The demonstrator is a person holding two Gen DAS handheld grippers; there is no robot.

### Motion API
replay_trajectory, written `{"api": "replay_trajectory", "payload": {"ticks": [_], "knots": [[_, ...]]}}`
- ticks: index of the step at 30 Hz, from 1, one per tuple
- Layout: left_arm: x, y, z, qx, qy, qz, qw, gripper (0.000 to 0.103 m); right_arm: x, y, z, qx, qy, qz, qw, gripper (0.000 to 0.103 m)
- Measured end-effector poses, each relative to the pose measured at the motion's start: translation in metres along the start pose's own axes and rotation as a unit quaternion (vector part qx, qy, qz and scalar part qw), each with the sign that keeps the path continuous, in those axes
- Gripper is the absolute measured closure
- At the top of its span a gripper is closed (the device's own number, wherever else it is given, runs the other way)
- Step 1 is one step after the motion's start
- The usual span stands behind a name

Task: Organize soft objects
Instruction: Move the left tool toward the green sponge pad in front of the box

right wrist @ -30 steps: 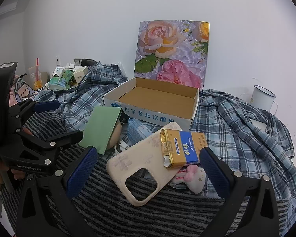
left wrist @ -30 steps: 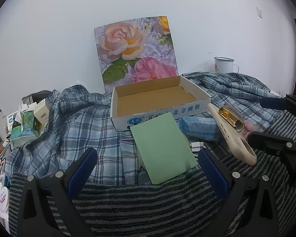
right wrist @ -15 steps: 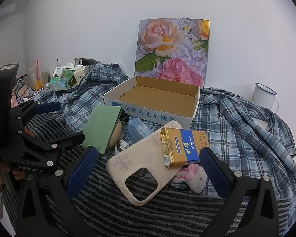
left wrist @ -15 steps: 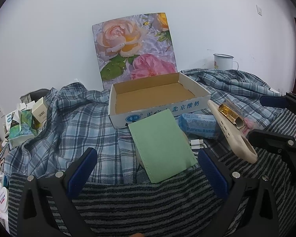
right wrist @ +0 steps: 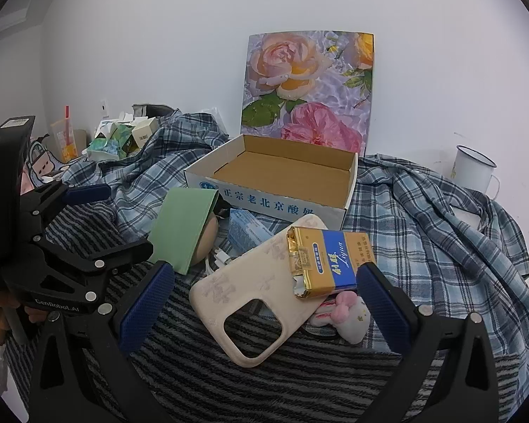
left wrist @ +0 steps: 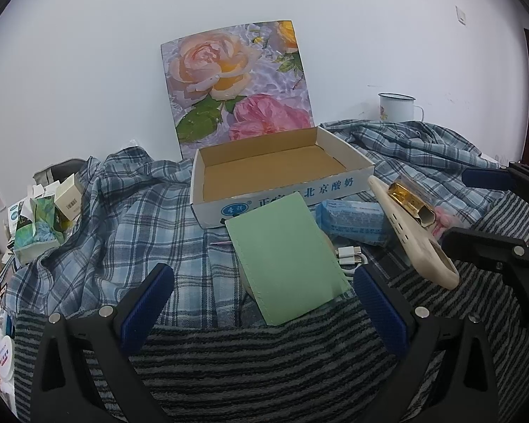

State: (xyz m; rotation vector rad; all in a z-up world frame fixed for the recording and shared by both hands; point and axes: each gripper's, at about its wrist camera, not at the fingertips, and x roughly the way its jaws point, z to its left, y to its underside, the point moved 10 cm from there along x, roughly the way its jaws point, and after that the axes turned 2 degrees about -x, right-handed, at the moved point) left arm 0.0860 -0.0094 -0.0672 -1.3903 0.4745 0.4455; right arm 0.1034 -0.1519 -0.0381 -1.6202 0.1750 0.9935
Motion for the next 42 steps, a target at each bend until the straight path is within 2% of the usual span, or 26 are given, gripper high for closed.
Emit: {"api": "replay_trajectory", "payload": {"ticks": [30, 42], "knots": [[0.0006, 0.0022, -0.0039, 0.001, 0.006, 0.004, 1.0000, 0.000, 0.0002, 0.0006, -0.0001, 0.003, -0.002, 0.001, 1.000, 0.000], [0.0087, -0.0026, 0.0003, -0.056, 0.043, 0.035, 0.9969, 0.000, -0.0073, -0.0019, 0.0005, 0.016, -0.006, -0.016, 1.000, 0.000]]}}
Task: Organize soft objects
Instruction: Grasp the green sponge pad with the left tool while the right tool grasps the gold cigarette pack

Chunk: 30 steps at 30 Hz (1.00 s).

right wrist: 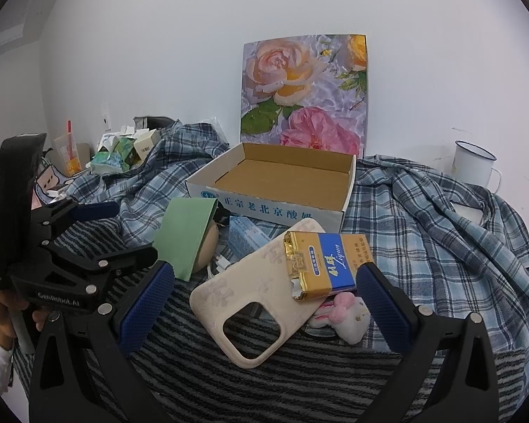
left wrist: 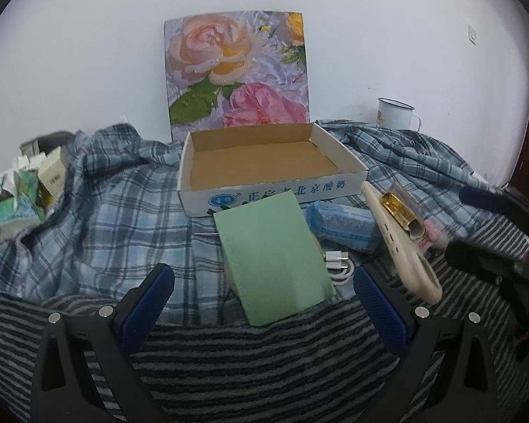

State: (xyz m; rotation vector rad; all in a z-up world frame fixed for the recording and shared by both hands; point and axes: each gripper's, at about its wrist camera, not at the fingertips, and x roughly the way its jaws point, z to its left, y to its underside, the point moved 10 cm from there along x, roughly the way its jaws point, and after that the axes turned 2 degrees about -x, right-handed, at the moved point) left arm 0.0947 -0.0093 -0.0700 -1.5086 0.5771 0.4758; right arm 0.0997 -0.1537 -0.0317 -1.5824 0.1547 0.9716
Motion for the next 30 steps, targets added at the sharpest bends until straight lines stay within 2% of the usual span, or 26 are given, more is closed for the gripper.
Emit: {"api": "replay_trajectory", "payload": {"ticks": [7, 12, 14, 15, 18, 20, 30], "knots": [[0.027, -0.012, -0.001, -0.034, 0.002, 0.043, 0.9985, 0.000, -0.002, -0.001, -0.004, 0.019, -0.006, -0.004, 1.000, 0.000], [0.049, -0.024, 0.005, -0.051, -0.025, 0.054, 0.9969, 0.000, -0.003, -0.001, -0.010, 0.037, -0.014, -0.006, 0.999, 0.000], [0.056, -0.026, 0.008, -0.063, -0.024, 0.061, 0.9959, 0.001, -0.003, -0.001, -0.010, 0.039, -0.016, -0.005, 0.999, 0.000], [0.061, -0.026, 0.009, -0.070, -0.022, 0.066, 0.9951, 0.002, -0.003, -0.001, -0.010, 0.039, -0.016, -0.004, 0.999, 0.000], [0.069, -0.026, 0.013, -0.084, -0.025, 0.069, 0.9938, 0.015, -0.002, 0.000, -0.010, 0.038, -0.017, -0.003, 0.999, 0.000], [0.072, -0.025, 0.014, -0.089, -0.016, 0.072, 0.9933, 0.027, -0.002, 0.000, -0.010, 0.040, -0.018, -0.003, 0.999, 0.000], [0.059, -0.031, 0.009, -0.091, 0.007, 0.029, 0.9954, 0.028, -0.001, 0.001, -0.011, 0.047, -0.026, -0.006, 0.999, 0.000]]}}
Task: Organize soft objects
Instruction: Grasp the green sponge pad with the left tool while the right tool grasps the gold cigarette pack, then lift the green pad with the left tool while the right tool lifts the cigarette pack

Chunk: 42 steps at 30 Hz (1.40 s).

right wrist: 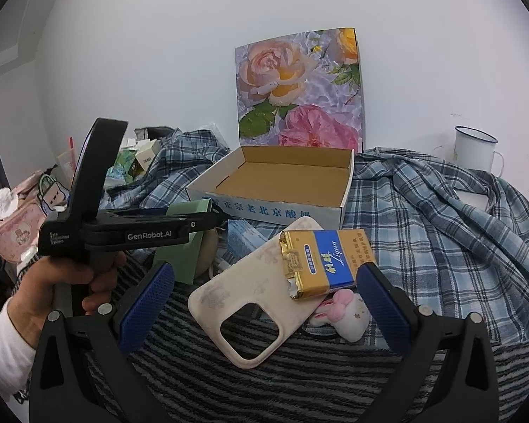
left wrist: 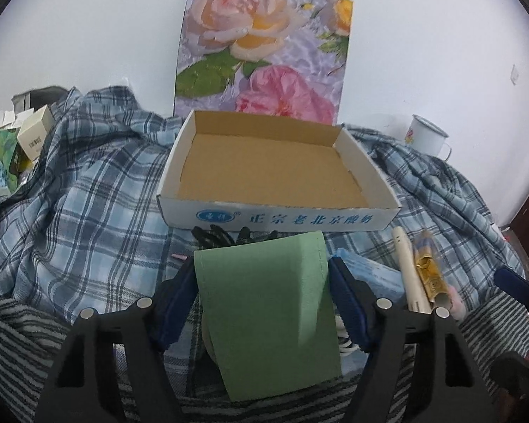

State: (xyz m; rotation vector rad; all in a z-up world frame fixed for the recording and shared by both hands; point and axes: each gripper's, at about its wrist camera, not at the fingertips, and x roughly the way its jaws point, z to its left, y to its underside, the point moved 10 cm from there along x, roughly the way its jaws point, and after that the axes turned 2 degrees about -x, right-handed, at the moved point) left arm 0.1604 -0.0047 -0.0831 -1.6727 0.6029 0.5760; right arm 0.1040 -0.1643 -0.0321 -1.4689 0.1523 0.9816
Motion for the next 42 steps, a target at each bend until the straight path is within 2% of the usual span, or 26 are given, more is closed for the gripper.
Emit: {"api": "replay_trajectory", "payload": {"ticks": [4, 9, 14, 22, 25, 26, 27, 32, 37, 42], "knots": [[-0.009, -0.002, -0.002, -0.002, 0.012, -0.016, 0.9998, 0.029, 0.000, -0.006, -0.004, 0.015, -0.051, 0.004, 0.999, 0.000], [-0.019, -0.003, -0.004, 0.004, 0.022, -0.031, 0.9993, 0.029, 0.019, -0.019, -0.026, -0.011, -0.065, 0.040, 0.997, 0.000], [-0.026, -0.004, -0.009, 0.014, 0.029, -0.041, 0.9987, 0.029, 0.061, -0.008, -0.051, -0.053, -0.058, 0.115, 0.990, 0.000], [-0.030, -0.005, -0.011, 0.015, 0.038, -0.042, 0.9983, 0.029, 0.097, 0.016, -0.070, -0.016, -0.097, 0.187, 0.977, 0.000], [-0.031, -0.005, -0.011, 0.013, 0.038, -0.043, 0.9983, 0.029, 0.098, 0.021, -0.075, 0.008, -0.106, 0.190, 0.976, 0.002], [-0.031, -0.006, -0.012, 0.014, 0.038, -0.043, 0.9983, 0.029, 0.097, 0.021, -0.077, 0.014, -0.107, 0.187, 0.977, 0.007], [-0.031, -0.006, -0.012, 0.014, 0.039, -0.044, 0.9982, 0.029, 0.096, 0.020, -0.077, 0.017, -0.111, 0.181, 0.977, 0.017], [-0.035, -0.008, -0.013, 0.017, 0.040, -0.051, 0.9978, 0.029, 0.082, 0.008, -0.073, 0.002, -0.087, 0.148, 0.985, 0.017], [-0.043, -0.015, -0.014, 0.026, 0.033, -0.067, 0.9969, 0.029, 0.057, -0.022, -0.060, -0.002, -0.067, 0.078, 0.995, 0.017], [-0.061, -0.030, -0.012, 0.027, 0.039, -0.090, 0.9949, 0.029, 0.026, -0.056, -0.038, -0.019, -0.046, 0.007, 0.999, 0.017]]}}
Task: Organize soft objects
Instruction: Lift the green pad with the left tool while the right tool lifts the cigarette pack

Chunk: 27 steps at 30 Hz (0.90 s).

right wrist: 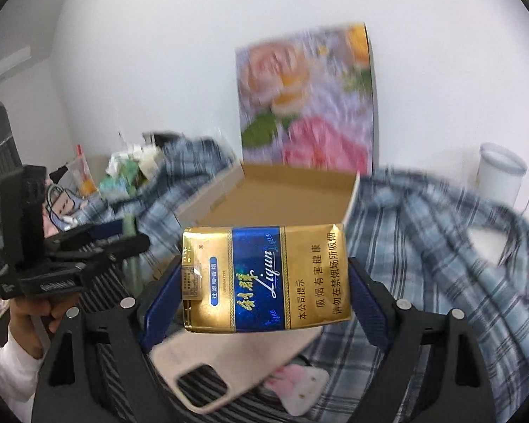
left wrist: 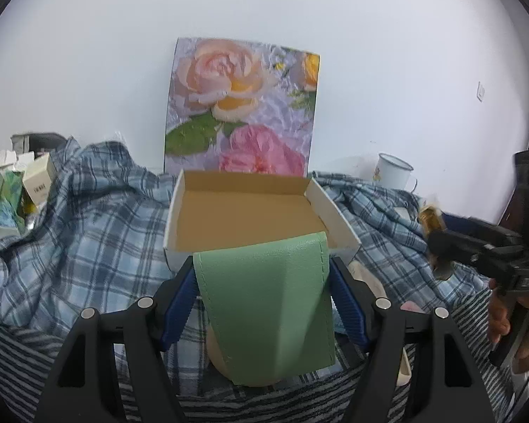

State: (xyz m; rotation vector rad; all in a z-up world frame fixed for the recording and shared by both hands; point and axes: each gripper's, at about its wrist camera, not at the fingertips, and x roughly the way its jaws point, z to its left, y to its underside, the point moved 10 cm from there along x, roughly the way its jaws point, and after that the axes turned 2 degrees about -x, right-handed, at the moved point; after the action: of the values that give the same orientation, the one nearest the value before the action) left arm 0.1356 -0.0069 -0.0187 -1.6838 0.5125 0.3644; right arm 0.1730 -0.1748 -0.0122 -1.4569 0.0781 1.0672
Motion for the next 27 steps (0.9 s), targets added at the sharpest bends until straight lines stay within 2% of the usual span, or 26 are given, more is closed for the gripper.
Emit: {"api": "replay_trajectory", "payload": {"ticks": [4, 12, 21, 27], "knots": [[-0.017, -0.016, 0.000, 0.008, -0.004, -0.017, 0.9998, 0.029, -0.026, -0.028, 0.027, -0.029, 0.013, -0.048, 0.998, 0.017], [-0.061, -0.058, 0.000, 0.029, -0.010, -0.063, 0.9975, 0.029, -0.062, -0.070, 0.072, -0.072, 0.019, -0.107, 0.991, 0.017], [-0.102, -0.121, -0.007, 0.053, -0.026, -0.128, 0.9901, 0.029, -0.095, -0.116, 0.091, -0.084, 0.035, -0.169, 0.981, 0.017], [-0.113, -0.156, -0.018, 0.069, -0.023, -0.151, 0.9859, 0.029, -0.108, -0.147, 0.096, -0.088, 0.041, -0.202, 0.975, 0.017]]}}
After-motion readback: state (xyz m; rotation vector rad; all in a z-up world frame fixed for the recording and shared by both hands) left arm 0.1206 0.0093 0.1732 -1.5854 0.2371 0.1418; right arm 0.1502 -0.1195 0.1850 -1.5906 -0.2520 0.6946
